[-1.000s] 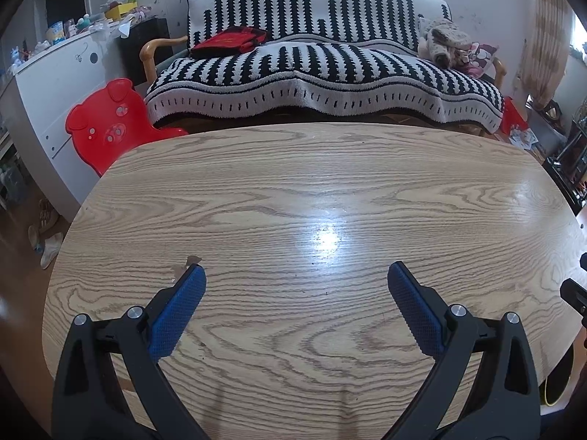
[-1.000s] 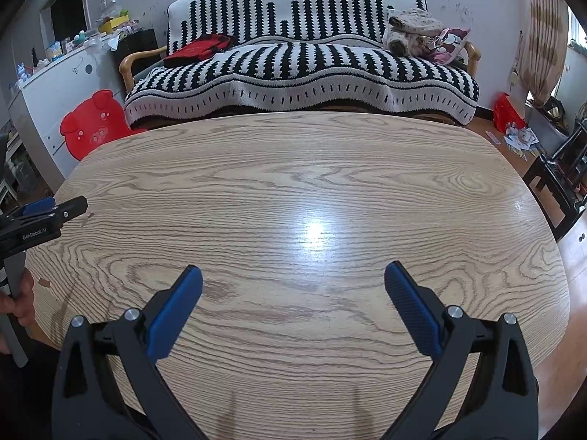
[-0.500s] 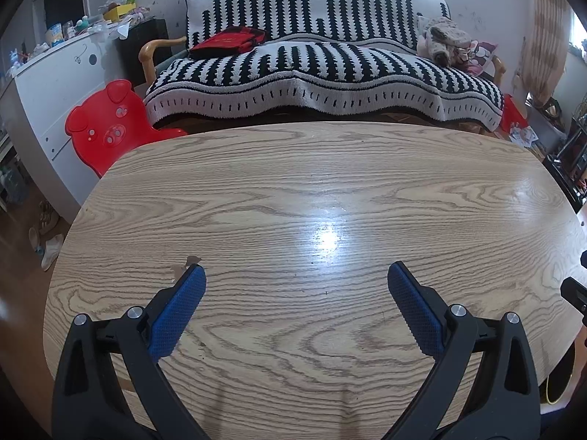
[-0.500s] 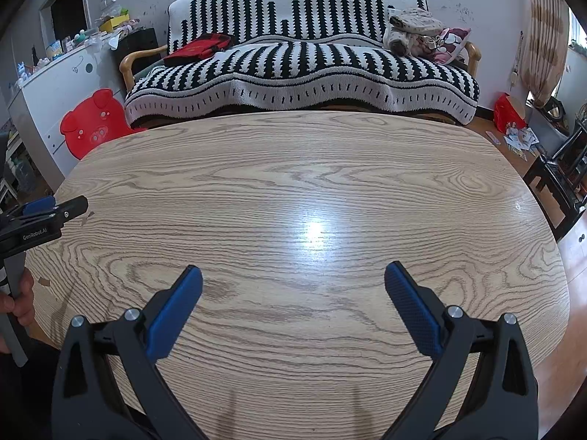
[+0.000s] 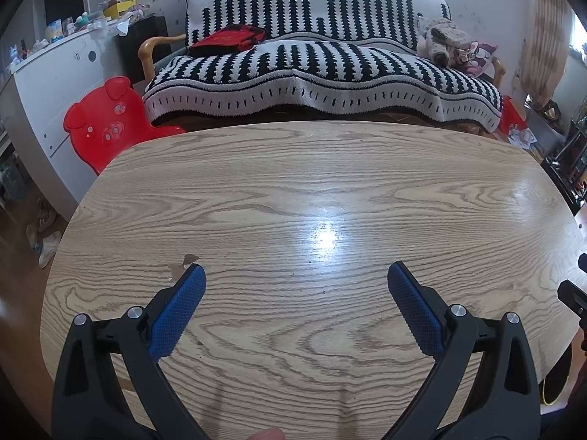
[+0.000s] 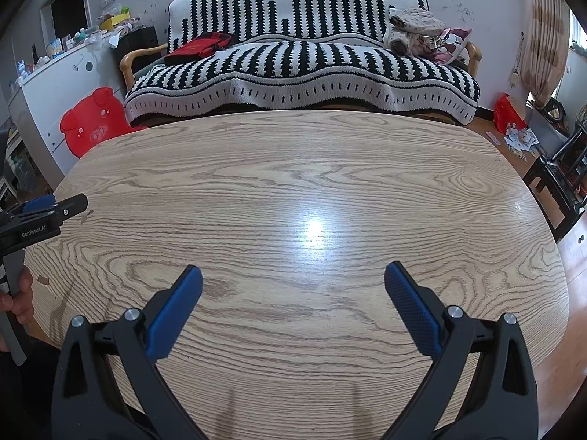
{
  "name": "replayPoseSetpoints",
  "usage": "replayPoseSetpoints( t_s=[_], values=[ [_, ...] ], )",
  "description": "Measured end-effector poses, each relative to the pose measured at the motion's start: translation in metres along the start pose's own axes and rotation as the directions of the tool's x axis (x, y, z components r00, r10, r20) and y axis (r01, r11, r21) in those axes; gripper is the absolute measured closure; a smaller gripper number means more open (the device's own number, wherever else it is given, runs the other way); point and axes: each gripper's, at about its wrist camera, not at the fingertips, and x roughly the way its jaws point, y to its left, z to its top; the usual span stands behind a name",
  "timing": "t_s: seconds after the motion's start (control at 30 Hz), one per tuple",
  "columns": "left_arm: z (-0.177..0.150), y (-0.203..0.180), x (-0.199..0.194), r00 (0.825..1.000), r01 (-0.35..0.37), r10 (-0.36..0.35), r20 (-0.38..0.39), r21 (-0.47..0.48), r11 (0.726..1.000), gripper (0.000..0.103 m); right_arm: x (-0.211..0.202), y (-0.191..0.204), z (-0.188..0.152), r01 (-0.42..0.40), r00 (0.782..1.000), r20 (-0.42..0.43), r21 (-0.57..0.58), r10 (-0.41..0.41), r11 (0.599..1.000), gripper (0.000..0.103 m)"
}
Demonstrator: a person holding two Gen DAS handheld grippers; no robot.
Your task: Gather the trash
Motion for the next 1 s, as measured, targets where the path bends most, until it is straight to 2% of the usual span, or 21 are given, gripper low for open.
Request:
replayPoseSetpoints(
  t_s=[1.0],
  values=[
    [0.0045, -0.0008, 0.0084, 1.0, 0.004, -0.004, -0.014, 0.03, 1.0, 0.007, -0.0014, -0.001, -0.0004, 0.006, 1.0, -0.002, -0.004, -0.006, 1.0, 0.007]
  ],
)
